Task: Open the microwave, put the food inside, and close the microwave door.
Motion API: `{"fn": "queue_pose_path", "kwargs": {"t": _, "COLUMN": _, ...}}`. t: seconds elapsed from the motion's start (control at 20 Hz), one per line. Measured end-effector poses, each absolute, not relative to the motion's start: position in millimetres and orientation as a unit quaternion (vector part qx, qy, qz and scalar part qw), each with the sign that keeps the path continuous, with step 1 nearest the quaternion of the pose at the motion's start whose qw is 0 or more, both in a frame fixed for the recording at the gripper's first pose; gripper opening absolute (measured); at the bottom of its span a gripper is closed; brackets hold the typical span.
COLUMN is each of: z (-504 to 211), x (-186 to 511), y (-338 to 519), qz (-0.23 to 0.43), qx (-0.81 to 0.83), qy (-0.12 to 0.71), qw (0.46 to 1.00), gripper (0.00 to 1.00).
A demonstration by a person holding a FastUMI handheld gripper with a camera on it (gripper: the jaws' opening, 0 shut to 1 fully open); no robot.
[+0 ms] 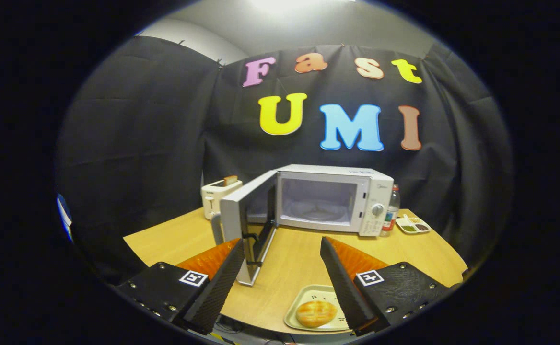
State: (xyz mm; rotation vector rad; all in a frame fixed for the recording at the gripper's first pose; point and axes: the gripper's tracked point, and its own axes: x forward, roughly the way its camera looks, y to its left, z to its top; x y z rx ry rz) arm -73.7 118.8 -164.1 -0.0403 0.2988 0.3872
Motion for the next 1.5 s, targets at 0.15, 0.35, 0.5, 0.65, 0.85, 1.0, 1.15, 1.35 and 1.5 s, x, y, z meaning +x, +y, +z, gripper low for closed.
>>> {"fn": "queue_pose_path", "kwargs": {"t": 0.15, "z": -203.7, "x": -69.3, "y": 90.3, "qz": 0.158, "qx": -0.018, "qy": 0.196, "qw": 0.968, "gripper": 0.97}}
{"fn": "queue_pose_path", "kwargs": {"t": 0.35, "z": -240.7, "x": -75.8, "y": 81.1, "qz": 0.147, "qx": -0.004, "qy": 0.247, "qw": 0.958, "gripper": 0.97}}
{"fn": "queue_pose_path", "kwargs": {"t": 0.5, "z": -268.8, "x": -81.0, "y": 79.4, "qz": 0.140, "qx": -0.008, "qy": 0.287, "qw": 0.948, "gripper": 0.97}}
{"fn": "queue_pose_path", "kwargs": {"t": 0.65, "z": -295.5, "x": -88.7, "y": 79.8, "qz": 0.138, "qx": -0.008, "qy": 0.328, "qw": 0.934, "gripper": 0.97}}
{"fn": "queue_pose_path", "kwargs": {"t": 0.85, "z": -320.8, "x": -94.6, "y": 78.3, "qz": 0.132, "qx": -0.017, "qy": 0.368, "qw": 0.920, "gripper": 0.97}}
{"fn": "queue_pose_path", "kwargs": {"t": 1.0, "z": -332.3, "x": -97.8, "y": 75.0, "qz": 0.127, "qx": -0.022, "qy": 0.386, "qw": 0.913, "gripper": 0.98}}
{"fn": "queue_pose_path", "kwargs": {"t": 1.15, "z": -334.8, "x": -96.1, "y": 76.7, "qz": 0.126, "qx": -0.014, "qy": 0.393, "qw": 0.911, "gripper": 0.98}}
{"fn": "queue_pose_path", "kwargs": {"t": 1.35, "z": -334.2, "x": -95.9, "y": 77.2, "qz": 0.130, "qx": -0.005, "qy": 0.398, "qw": 0.908, "gripper": 0.80}}
{"fn": "queue_pose_path", "kwargs": {"t": 1.5, "z": -321.3, "x": -86.1, "y": 76.6, "qz": 0.130, "qx": 0.014, "qy": 0.391, "qw": 0.911, "gripper": 0.80}}
